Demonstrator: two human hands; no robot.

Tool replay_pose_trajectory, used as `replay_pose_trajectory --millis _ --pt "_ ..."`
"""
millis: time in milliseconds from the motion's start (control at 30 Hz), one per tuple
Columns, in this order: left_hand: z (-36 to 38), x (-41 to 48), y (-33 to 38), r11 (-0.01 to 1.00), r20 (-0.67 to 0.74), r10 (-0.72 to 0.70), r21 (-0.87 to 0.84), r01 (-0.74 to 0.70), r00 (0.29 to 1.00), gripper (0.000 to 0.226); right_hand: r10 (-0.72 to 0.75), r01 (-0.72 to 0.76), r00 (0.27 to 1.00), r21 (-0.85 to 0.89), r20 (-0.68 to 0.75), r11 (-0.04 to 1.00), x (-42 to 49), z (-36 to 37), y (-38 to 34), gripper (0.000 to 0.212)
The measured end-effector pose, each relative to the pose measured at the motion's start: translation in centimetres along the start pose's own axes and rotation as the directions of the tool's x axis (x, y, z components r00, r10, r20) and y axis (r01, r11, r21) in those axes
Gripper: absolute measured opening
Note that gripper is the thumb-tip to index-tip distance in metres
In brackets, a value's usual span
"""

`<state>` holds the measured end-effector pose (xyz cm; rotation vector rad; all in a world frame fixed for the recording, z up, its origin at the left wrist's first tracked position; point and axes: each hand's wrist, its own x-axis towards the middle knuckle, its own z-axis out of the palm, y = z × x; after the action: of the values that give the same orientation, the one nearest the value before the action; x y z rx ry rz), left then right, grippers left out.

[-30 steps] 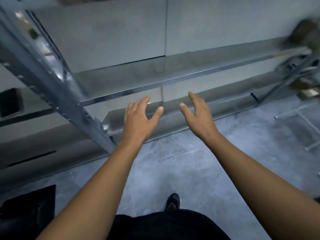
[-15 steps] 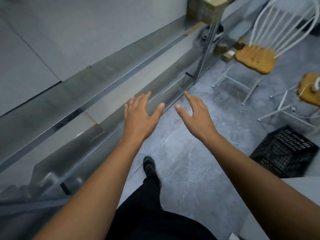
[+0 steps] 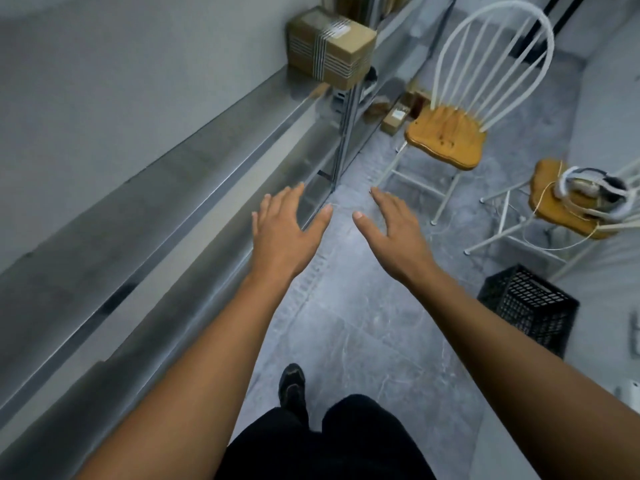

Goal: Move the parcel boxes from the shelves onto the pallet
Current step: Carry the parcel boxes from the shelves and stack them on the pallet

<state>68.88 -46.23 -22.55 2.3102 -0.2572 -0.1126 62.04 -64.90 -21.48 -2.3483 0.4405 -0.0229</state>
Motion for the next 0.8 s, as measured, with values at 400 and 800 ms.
replay_pose_trajectory --millis 400,800 --pt "8.6 19.3 5.9 0.999 -0.046 -0.026 -0.035 0.025 0.999 0.076 0.007 -0.006 1.0 0.096 -0.011 0.995 21.1 -5.5 6.6 0.073" --pt "14.1 36.7 13.1 0.946 -0.22 -0.278 -0.23 0.228 0.935 0.076 -0.121 0.111 0.99 0.13 0.075 0.985 43.2 -12.4 9.2 0.074"
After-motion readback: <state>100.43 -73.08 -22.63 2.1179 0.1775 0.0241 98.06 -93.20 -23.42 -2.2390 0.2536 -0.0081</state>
